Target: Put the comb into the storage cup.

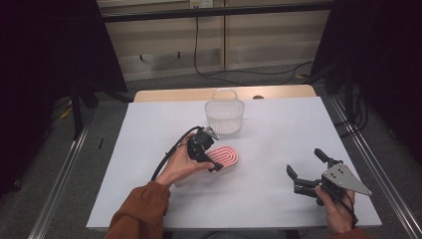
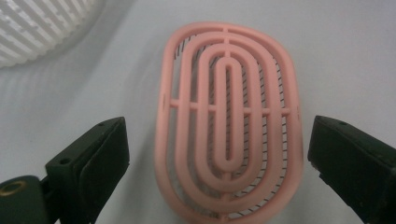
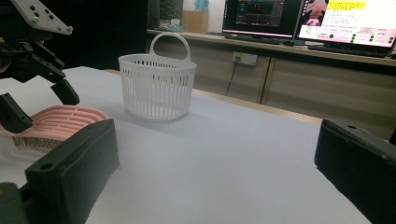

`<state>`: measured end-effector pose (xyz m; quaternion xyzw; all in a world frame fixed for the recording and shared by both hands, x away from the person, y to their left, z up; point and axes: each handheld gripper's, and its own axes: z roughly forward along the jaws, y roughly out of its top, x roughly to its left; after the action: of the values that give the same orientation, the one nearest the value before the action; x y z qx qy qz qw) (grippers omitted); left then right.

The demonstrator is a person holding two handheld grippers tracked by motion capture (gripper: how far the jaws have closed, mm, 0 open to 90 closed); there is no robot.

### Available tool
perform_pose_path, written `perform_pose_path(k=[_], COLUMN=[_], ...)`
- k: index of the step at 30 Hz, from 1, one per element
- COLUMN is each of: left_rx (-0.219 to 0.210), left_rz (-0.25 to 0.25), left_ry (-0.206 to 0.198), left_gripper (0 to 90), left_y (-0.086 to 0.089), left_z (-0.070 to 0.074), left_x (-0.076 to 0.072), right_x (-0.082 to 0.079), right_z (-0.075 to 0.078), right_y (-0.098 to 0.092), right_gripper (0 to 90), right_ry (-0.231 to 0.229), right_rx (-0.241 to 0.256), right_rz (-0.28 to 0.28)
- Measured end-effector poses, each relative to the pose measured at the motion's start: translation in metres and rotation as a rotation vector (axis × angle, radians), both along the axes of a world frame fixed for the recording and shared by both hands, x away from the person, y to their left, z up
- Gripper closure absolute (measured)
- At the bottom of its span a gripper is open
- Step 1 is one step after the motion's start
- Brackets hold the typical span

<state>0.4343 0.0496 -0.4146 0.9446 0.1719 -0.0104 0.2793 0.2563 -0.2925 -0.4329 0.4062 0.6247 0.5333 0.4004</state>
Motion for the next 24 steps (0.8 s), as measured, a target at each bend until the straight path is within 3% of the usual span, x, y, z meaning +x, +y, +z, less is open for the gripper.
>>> perform_pose_path(k=[6, 9, 14, 24], left_rx=[0.037, 0.075, 0.076, 0.119], left_rz=[-0.026, -0.019, -0.013, -0.035], left_ry=[0.015, 0.0, 0.003, 0.0], left_gripper=[5.6, 5.4, 6.7, 8.3], left_y=[-0.008, -0.013, -0.014, -0.02], left_z=[-0.002, -0.003, -0.003, -0.013], left_x=[-0.002, -0.003, -0.002, -0.003], right_x=[0.0, 0.0, 0.0, 0.0], right_z=[0.0, 0.0, 0.0, 0.0], right_y=[0.0, 0.0, 0.0, 0.0], right_gripper=[0.0, 0.0, 0.0, 0.0], right_ry=[-0.001, -0.001, -0.002, 0.0], right_rx=[-0.001, 0.0, -0.002, -0.002], right_rz=[0.0, 0.001, 0.004, 0.001])
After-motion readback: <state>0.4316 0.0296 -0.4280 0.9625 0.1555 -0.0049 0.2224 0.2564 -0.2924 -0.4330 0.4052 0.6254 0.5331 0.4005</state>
